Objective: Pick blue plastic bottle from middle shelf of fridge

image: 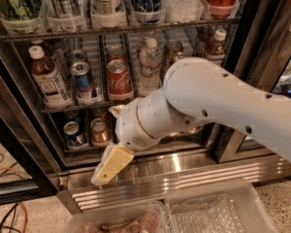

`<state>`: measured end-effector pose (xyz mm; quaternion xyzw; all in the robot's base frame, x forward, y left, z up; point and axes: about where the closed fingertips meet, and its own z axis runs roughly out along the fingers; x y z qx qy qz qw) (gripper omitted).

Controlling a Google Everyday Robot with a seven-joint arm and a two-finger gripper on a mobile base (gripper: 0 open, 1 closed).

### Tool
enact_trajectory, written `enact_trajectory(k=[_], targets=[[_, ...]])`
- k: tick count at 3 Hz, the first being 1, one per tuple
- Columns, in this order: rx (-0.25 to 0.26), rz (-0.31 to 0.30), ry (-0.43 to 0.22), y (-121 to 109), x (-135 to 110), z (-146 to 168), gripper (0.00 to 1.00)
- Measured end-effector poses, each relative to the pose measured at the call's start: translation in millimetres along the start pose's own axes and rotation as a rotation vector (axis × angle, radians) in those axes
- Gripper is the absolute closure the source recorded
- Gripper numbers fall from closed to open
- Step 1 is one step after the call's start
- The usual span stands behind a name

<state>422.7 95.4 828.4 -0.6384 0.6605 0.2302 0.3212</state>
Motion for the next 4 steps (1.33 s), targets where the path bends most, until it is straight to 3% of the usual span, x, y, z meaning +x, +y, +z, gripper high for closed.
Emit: enact_trajectory(k=[1,2,3,4], targets=[[0.081,-0.003,-0.03,-20,-9,-1,0.0],[0.081,-0.004,-0.03,-20,-9,-1,0.0],[0.131,0.017,-0.072,-27,-9,6,0.0],[0.194,0.07,-0.163,-34,-10,30,0.0]])
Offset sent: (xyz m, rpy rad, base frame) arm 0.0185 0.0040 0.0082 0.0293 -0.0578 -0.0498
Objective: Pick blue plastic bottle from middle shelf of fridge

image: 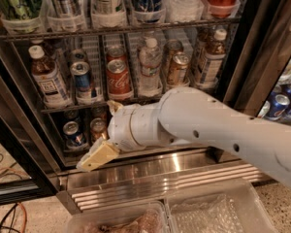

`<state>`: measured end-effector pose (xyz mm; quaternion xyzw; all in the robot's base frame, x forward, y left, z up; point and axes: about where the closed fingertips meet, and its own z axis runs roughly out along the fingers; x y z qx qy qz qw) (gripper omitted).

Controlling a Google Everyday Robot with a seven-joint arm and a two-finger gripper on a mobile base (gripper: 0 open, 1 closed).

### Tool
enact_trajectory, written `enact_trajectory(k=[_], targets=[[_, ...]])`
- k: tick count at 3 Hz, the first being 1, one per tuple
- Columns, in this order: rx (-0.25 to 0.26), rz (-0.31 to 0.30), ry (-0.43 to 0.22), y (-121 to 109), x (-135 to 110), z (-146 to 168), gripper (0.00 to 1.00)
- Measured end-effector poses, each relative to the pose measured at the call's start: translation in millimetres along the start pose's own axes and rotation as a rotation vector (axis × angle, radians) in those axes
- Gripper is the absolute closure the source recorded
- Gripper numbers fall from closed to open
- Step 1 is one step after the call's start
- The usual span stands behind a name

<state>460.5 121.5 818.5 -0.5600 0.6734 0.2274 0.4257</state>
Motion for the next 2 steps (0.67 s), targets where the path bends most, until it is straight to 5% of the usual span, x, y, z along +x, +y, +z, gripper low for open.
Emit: enact_trajectory(k=[2], targets=[[0.15,0.055,-0.155,-23,-41,56,0.0]])
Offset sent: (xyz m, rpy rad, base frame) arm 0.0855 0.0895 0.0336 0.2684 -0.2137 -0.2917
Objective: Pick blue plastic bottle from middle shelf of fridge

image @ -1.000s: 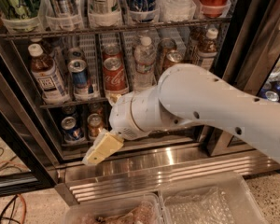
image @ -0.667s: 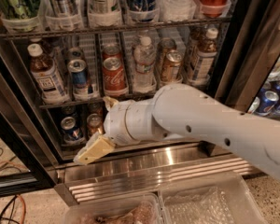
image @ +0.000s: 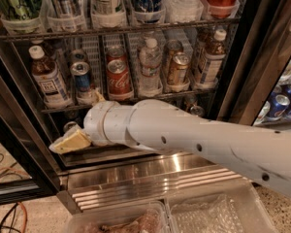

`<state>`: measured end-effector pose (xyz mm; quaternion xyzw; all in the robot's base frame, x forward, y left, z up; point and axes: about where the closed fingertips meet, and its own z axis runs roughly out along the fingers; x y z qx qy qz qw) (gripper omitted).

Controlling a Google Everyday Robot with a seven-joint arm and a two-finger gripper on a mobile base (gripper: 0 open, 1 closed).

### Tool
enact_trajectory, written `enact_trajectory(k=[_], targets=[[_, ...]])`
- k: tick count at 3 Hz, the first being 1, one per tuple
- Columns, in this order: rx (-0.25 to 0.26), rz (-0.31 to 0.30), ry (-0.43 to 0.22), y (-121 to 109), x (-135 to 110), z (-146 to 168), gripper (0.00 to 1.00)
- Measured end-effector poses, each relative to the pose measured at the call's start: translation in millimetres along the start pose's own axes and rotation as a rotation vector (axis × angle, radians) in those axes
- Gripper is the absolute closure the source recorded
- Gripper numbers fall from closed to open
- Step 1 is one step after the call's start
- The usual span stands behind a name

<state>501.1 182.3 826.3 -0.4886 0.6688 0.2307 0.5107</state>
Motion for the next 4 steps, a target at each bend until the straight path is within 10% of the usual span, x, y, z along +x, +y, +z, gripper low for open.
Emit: enact_trajectory(k=[2,4], targets=[[0.138,-0.005,-0.046,1,-39,27,0.0],[0.135,0.009,-0.068,9,-38,35,0.0]])
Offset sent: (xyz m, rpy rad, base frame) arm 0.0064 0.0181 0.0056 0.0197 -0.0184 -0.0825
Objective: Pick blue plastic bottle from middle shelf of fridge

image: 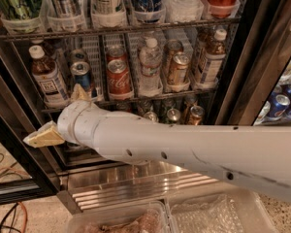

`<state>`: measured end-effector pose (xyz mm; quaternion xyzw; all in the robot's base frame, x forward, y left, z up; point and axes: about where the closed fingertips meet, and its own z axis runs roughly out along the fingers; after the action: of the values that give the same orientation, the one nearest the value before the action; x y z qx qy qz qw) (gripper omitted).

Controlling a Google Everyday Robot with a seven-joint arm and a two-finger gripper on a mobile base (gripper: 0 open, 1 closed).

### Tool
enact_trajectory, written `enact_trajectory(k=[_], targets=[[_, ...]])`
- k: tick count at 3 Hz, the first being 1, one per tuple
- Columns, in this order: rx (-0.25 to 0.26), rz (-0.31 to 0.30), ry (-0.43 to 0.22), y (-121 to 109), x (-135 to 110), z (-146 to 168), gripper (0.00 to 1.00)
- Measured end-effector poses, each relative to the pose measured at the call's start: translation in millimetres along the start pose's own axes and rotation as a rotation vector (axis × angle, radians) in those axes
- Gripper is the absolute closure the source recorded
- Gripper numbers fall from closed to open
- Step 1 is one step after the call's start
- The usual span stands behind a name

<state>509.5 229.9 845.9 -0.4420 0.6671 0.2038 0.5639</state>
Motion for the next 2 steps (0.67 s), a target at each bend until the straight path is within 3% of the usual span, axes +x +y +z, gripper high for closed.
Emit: enact_trajectory(k=[1,2], targets=[[0.003,0.017,0.0,26,12,10,0.0],[0.05,0.034,-0.023,44,14,19,0.0]])
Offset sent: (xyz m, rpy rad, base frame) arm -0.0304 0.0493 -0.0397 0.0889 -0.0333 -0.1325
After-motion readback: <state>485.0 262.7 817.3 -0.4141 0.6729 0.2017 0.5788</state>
